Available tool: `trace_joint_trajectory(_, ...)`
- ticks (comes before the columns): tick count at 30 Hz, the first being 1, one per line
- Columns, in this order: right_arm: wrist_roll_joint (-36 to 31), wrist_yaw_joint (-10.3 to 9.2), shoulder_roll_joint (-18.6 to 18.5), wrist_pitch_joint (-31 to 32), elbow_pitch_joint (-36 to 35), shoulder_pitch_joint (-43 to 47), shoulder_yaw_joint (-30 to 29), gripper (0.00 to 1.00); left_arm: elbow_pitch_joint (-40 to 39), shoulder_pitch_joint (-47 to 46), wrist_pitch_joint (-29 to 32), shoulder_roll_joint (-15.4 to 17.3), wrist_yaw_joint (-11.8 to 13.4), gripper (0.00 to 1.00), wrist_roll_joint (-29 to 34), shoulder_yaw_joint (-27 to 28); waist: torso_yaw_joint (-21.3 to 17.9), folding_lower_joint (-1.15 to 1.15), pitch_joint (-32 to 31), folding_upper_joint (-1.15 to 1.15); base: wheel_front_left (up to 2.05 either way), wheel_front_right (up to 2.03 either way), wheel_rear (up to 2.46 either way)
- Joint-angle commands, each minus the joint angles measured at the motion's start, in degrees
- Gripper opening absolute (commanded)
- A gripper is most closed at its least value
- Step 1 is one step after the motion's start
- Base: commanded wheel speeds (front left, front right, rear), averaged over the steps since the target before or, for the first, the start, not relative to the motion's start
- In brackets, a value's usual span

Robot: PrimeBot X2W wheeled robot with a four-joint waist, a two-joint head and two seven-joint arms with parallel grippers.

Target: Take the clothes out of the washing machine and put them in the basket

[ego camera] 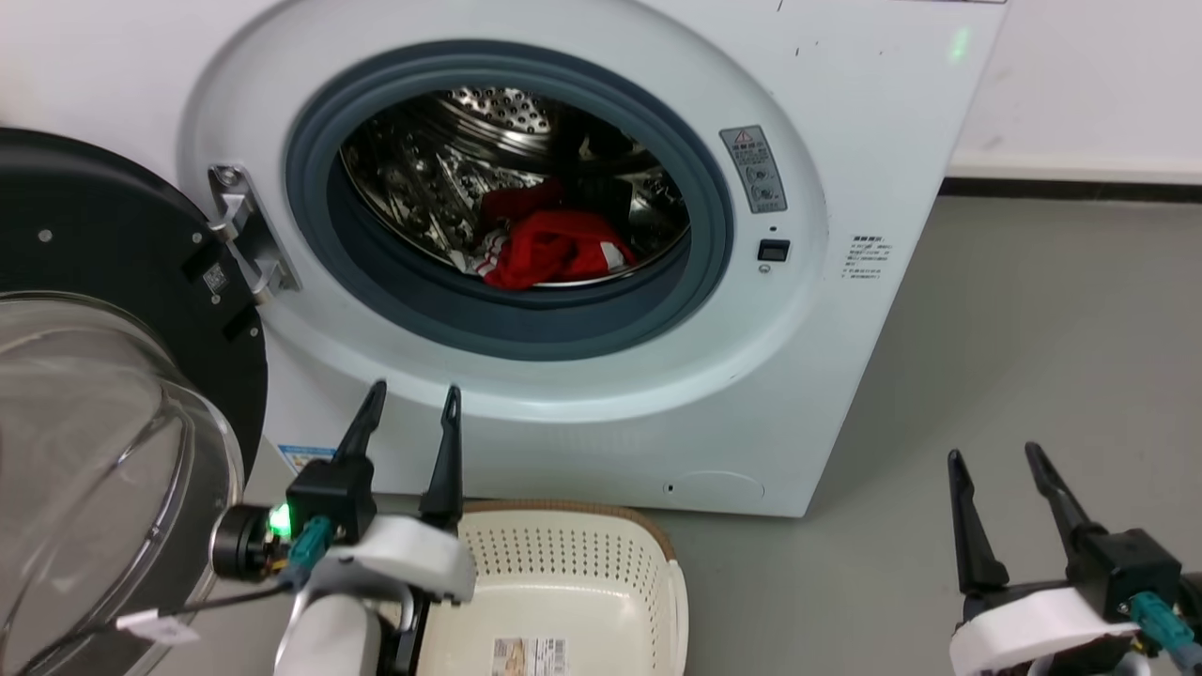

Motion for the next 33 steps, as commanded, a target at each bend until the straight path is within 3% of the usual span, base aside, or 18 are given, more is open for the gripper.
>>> trace_joint_trajectory(1,-0.01,-0.02,-0.01,-0.09,-0.72,-1.16,-0.19,1.0,-0.08,-1.62,-0.14,-0.11,0.38,1.0,0.23,-0.29,0.09,0.0,1.33,0.0,0.0,0.0,0.0)
trace_joint_trajectory(7,-0.22,-0.02,0.0,0.69,-5.13,-3.39,-0.35,1.0,0.65,-7.47,-0.14,-0.09,1.16,1.0,0.19,-1.34,-0.11,0.0,6.95,0.0,0.0,0.0,0.0)
trace_joint_trajectory(17,0.29,-0.02,0.01,1.68,-13.4,-8.8,1.12,1.0,6.11,-21.11,-0.14,0.86,-0.06,1.0,1.38,-0.41,-1.8,0.0,18.58,0.0,0.0,0.0,0.0)
trace_joint_trajectory(25,1.95,-0.03,0.02,1.3,-16.32,-12.16,5.57,1.0,17.38,-35.34,-0.14,3.58,-1.51,1.0,1.43,-0.12,-4.77,0.0,26.73,0.0,0.0,0.0,0.0)
trace_joint_trajectory(33,4.45,-0.03,0.04,-0.3,-14.12,-15.41,9.77,1.0,31.71,-50.87,2.45,9.12,-2.15,1.0,2.59,-0.62,-9.91,0.0,32.12,0.0,0.0,0.0,0.0)
